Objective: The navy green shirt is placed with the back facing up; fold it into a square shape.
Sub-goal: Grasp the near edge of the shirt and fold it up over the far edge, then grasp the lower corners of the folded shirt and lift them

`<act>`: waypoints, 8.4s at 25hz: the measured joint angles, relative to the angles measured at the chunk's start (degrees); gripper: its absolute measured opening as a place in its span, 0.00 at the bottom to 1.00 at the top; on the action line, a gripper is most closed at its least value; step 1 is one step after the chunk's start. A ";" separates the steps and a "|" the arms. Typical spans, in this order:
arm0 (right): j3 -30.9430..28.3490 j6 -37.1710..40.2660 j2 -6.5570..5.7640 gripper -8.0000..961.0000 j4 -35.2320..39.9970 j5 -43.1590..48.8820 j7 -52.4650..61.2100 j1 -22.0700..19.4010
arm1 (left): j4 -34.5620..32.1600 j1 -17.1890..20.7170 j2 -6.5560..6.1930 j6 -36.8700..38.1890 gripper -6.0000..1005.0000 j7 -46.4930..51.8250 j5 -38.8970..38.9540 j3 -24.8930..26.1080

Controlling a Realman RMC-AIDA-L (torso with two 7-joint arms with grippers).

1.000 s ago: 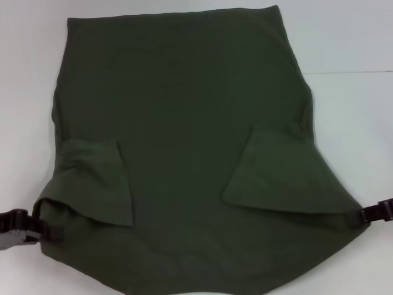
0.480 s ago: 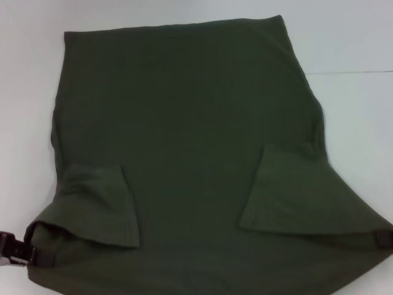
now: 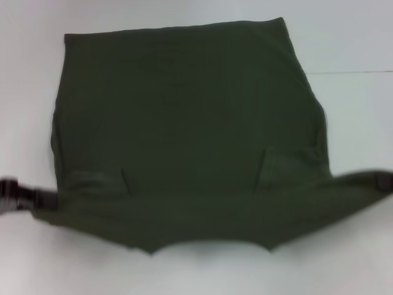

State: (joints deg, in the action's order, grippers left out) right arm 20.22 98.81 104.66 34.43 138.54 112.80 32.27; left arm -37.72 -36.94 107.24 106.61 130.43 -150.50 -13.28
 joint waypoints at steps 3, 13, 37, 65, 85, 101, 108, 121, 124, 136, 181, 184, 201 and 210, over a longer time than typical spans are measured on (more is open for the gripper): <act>-1.77 -4.42 0.73 0.04 -0.48 -0.50 1.85 2.26 | 1.14 -0.52 -0.02 -5.81 0.03 1.29 4.10 0.61; -1.70 -18.83 3.55 0.04 -2.67 -7.38 2.94 7.65 | 6.24 -4.23 1.74 -24.53 0.04 -2.74 14.71 0.19; 0.47 -48.96 10.39 0.04 -10.20 -21.27 -10.06 13.49 | 15.78 -7.46 7.20 -50.81 0.03 -23.98 33.06 0.30; 3.05 -62.62 13.27 0.11 -13.07 -28.20 -19.10 15.80 | 18.66 -10.29 11.31 -63.19 0.08 -35.70 36.88 0.71; 3.08 -40.98 8.61 0.70 -8.57 -29.17 -18.10 8.60 | 8.90 -0.06 8.43 -36.81 0.70 -33.83 34.89 -4.96; 8.43 -32.17 5.25 0.70 -7.20 -27.78 -18.59 3.38 | 4.51 3.26 9.37 -38.55 0.75 -36.66 21.51 -6.68; 9.49 -31.91 5.22 0.70 -7.18 -27.74 -18.25 3.16 | 4.96 3.76 10.52 -45.64 0.75 -37.49 20.32 -11.98; 10.03 -31.74 5.19 0.69 -7.19 -27.71 -18.05 2.53 | 6.08 3.59 10.68 -46.94 0.74 -37.28 19.82 -12.34; 10.05 -31.74 5.19 0.69 -7.30 -27.71 -18.06 2.50 | 6.08 3.45 10.63 -46.93 0.74 -37.28 19.80 -12.36; 10.26 -31.72 5.28 0.69 -7.57 -27.72 -17.91 2.35 | 6.07 3.45 10.53 -47.38 0.61 -37.26 19.80 -12.38; 20.30 -25.38 -0.75 0.69 -3.52 -2.64 19.05 10.50 | 6.08 1.40 9.47 -44.40 0.02 -28.76 15.49 -13.05; 20.33 -26.26 0.27 0.69 -3.91 0.74 19.74 11.61 | 6.04 1.39 9.48 -43.80 0.02 -28.72 15.48 -13.04; 22.94 -38.46 5.89 0.69 -4.18 2.80 16.50 11.95 | 5.44 1.24 9.39 -43.13 0.02 -27.39 15.41 -13.13; 24.20 -41.76 7.46 0.69 -4.88 2.83 15.92 12.23 | 5.37 1.18 9.39 -43.00 0.02 -27.34 15.41 -13.17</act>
State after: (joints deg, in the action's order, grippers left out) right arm 44.42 57.05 112.12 29.55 141.37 128.72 44.50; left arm -32.35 -35.76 116.62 63.61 103.09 -135.09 -26.45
